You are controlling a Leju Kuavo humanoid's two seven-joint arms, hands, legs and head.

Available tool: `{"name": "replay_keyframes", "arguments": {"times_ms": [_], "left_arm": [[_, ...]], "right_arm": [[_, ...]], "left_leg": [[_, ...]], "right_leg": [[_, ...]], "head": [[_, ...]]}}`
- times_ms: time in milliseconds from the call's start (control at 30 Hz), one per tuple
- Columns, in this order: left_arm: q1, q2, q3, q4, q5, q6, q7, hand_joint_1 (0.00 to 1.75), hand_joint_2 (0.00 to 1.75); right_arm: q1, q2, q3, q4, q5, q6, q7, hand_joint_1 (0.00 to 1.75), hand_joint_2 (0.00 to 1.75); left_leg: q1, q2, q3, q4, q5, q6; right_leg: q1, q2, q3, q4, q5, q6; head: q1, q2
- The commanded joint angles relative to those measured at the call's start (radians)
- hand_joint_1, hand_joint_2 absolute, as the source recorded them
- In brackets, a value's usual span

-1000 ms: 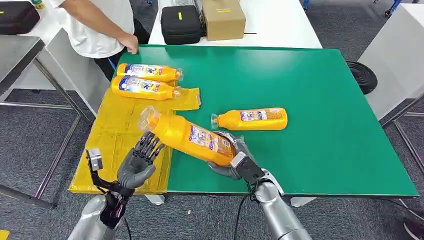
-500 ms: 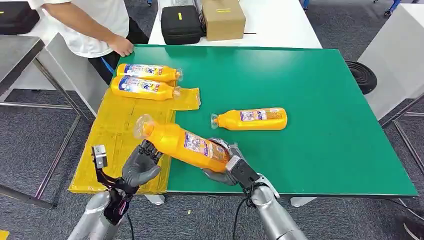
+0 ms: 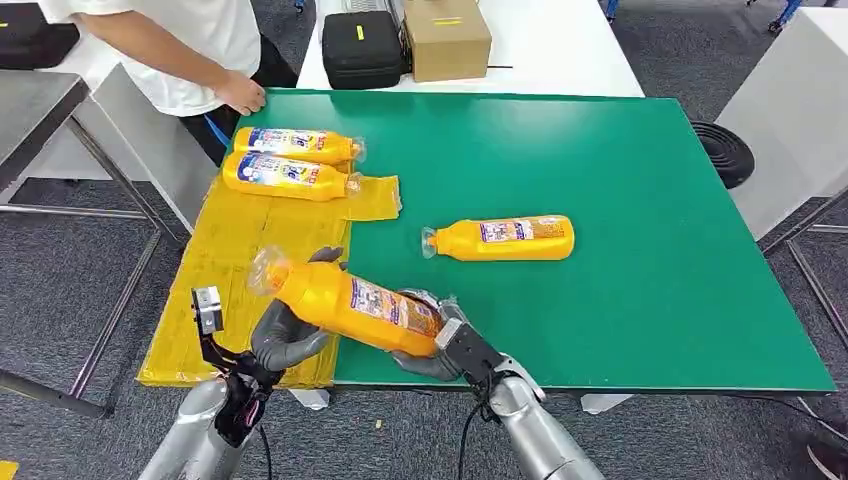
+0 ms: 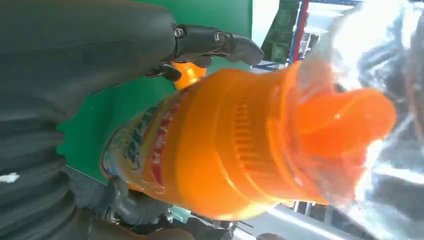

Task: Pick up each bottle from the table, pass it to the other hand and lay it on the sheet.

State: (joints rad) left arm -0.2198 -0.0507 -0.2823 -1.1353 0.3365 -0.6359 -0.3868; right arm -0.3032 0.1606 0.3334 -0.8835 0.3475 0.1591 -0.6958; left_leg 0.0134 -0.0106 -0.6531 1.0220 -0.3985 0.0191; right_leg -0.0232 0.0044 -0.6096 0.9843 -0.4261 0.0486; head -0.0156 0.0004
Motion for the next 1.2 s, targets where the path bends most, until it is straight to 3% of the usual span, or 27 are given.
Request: {"name": "replay_keyframes", "arguments": {"times_ms": [33, 1100, 1133, 1167, 1200], "left_arm": [[-0.039, 0.002, -0.033, 0.057, -0.012, 0.007, 0.004, 0.0, 1.75], [-0.08, -0.031, -0.05, 0.076, -0.012, 0.027, -0.01, 0.0, 1.75], [-0.08, -0.031, -0.05, 0.076, -0.012, 0.027, -0.01, 0.3, 1.75], [-0.083, -0.034, -0.047, 0.072, -0.012, 0.032, -0.01, 1.4, 1.75], [-0.083, -0.034, -0.047, 0.072, -0.012, 0.032, -0.01, 1.64, 1.75]], "right_arm": [[-0.063, -0.004, 0.04, 0.093, -0.013, 0.003, -0.002, 1.75, 1.75], [-0.103, 0.027, 0.098, 0.239, 0.037, 0.013, -0.002, 1.75, 1.75], [-0.103, 0.027, 0.098, 0.239, 0.037, 0.013, -0.002, 1.75, 1.75], [-0.101, 0.026, 0.097, 0.246, 0.04, 0.008, -0.002, 1.75, 1.75], [-0.101, 0.026, 0.097, 0.246, 0.04, 0.008, -0.002, 1.75, 1.75]], "left_leg": [[0.0, 0.001, 0.005, 0.0, -0.002, 0.0], [0.0, -0.001, 0.006, 0.0, -0.002, 0.0], [0.0, 0.0, 0.003, 0.0, -0.001, 0.0], [0.0, 0.0, 0.005, 0.0, -0.002, 0.0], [0.0, 0.0, 0.006, 0.0, -0.002, 0.0]], "right_leg": [[0.001, 0.0, 0.005, -0.001, -0.001, -0.002], [0.001, -0.002, 0.006, -0.001, -0.002, -0.003], [0.001, -0.001, 0.004, -0.001, -0.001, -0.002], [0.001, -0.002, 0.005, -0.001, -0.002, -0.002], [0.001, -0.001, 0.006, -0.001, -0.002, -0.003]], "head": [[0.0, 0.0], [0.0, 0.0], [0.0, 0.0], [0.0, 0.0], [0.0, 0.0]]}}
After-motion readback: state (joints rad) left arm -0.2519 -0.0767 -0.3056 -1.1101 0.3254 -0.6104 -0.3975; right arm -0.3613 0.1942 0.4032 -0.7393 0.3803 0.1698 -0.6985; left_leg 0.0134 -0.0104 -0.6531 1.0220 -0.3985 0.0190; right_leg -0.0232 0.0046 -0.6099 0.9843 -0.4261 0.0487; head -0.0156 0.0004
